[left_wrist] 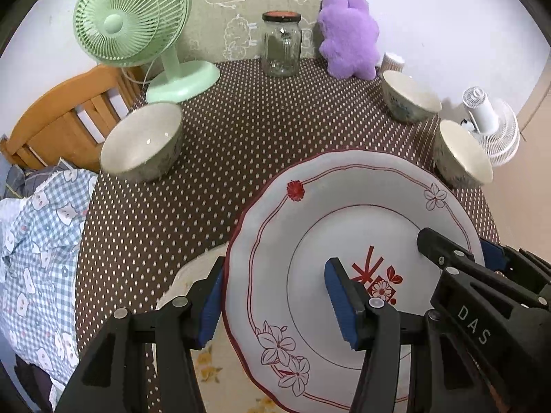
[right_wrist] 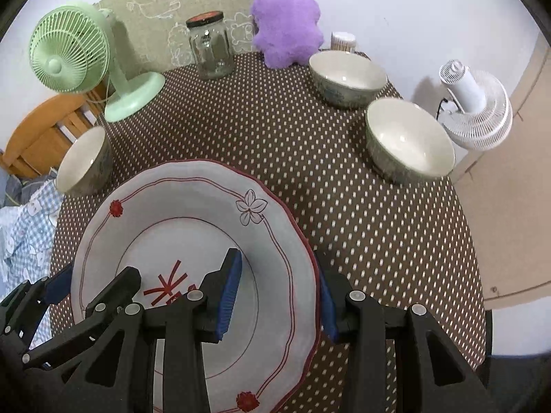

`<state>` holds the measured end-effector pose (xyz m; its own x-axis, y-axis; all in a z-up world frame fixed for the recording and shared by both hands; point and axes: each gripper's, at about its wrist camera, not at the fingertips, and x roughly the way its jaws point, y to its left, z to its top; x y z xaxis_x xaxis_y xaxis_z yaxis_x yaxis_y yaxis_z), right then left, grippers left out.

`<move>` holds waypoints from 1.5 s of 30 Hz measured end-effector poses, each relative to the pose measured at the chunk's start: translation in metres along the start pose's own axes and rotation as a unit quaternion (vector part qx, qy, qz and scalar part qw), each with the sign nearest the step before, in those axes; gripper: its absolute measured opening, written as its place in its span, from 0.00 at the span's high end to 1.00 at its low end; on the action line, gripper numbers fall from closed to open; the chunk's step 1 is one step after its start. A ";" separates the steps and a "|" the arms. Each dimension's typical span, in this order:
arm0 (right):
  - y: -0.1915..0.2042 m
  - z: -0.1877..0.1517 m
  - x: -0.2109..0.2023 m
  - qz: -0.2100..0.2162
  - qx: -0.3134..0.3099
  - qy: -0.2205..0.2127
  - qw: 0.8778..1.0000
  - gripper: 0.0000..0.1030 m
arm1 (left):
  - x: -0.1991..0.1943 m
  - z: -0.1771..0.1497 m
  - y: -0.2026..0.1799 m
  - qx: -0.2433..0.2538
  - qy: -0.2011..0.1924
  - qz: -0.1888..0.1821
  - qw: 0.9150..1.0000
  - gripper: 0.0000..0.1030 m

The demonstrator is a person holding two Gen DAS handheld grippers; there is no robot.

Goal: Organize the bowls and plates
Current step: 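Carry the red-patterned plate over the floral plate stack and lower it on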

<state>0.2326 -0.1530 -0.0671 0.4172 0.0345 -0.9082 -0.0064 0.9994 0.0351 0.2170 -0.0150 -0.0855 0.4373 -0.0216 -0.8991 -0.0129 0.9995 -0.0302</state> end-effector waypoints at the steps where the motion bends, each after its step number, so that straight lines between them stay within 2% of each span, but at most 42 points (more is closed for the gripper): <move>1: 0.002 -0.004 0.000 -0.001 0.000 0.002 1.000 0.56 | 0.000 -0.005 0.002 0.000 0.003 -0.002 1.000 0.45; 9: 0.016 -0.043 0.003 -0.013 0.008 0.017 1.000 0.56 | 0.002 -0.037 0.014 0.003 0.016 -0.012 1.000 0.45; 19: 0.036 -0.070 0.011 -0.024 -0.002 0.032 0.999 0.56 | 0.015 -0.063 0.028 -0.001 0.037 -0.011 0.999 0.45; 29: 0.047 -0.073 0.014 -0.032 -0.011 0.029 0.999 0.56 | 0.018 -0.068 0.037 -0.009 0.033 -0.009 0.999 0.44; 36: 0.052 -0.075 0.023 -0.026 -0.010 0.042 0.999 0.56 | 0.018 -0.070 0.042 -0.006 0.034 0.014 0.999 0.48; 45: 0.050 -0.072 0.025 -0.017 -0.008 0.053 0.998 0.56 | 0.019 -0.068 0.040 -0.003 0.033 0.022 0.999 0.47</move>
<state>0.1776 -0.1018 -0.1179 0.3189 0.0001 -0.9478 -0.0086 1.0000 -0.0028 0.1638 0.0233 -0.1339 0.3752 0.0213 -0.9267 -0.0356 0.9993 0.0085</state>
